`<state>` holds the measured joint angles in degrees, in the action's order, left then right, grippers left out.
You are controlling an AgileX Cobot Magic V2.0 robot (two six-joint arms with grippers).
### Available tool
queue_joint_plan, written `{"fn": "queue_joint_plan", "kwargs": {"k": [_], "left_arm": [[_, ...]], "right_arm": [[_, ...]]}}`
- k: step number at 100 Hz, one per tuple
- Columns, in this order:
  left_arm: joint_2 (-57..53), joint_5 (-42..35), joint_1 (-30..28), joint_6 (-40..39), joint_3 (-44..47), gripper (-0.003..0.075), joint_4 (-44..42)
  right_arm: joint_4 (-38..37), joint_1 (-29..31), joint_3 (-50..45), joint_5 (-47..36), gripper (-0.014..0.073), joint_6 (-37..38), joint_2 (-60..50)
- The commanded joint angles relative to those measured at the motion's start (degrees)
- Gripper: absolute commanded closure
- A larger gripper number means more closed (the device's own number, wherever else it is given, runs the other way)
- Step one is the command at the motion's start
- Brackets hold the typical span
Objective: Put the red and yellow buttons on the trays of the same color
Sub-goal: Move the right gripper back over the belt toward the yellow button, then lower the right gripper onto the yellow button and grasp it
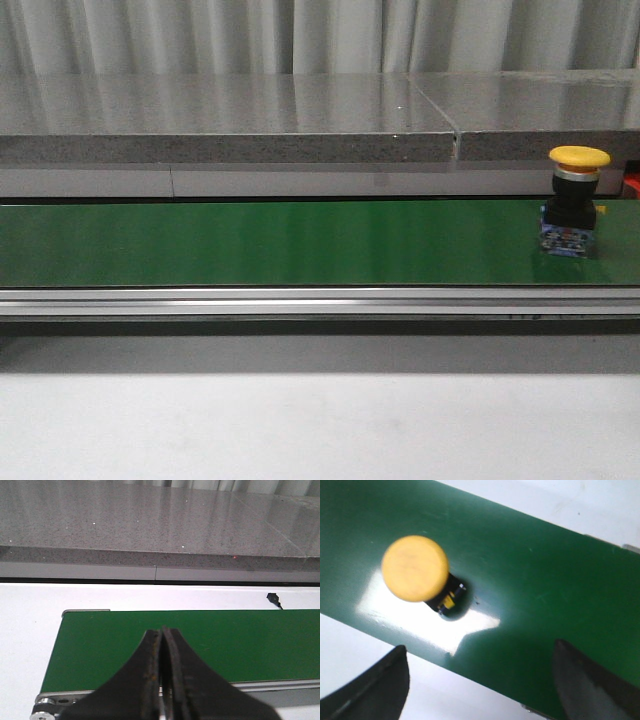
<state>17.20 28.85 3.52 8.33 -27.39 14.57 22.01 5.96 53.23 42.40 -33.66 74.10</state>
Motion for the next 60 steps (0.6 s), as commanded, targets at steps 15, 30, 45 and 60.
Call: {"fn": "queue_joint_plan", "kwargs": {"k": [15,30,45,60], "left_arm": [[0.5,-4.0,0.5,0.0,-1.6,0.0739,1.0],[0.5,-4.0,0.5,0.0,-1.6,0.0739,1.0],[0.5,-4.0,0.5,0.0,-1.6,0.0739,1.0],[0.5,-4.0,0.5,0.0,-1.6,0.0739,1.0]], "right_arm": [[2.3,-1.9,2.3,-3.4,0.0011,-1.0,1.9],[3.2,-1.9,3.7,-3.8,0.0011,-1.1,3.8],[4.4,-1.9,5.4,-4.0,0.0011,-2.6,6.4],[4.6,-1.9,6.6,-5.8,0.0013,-2.9,8.5]]}}
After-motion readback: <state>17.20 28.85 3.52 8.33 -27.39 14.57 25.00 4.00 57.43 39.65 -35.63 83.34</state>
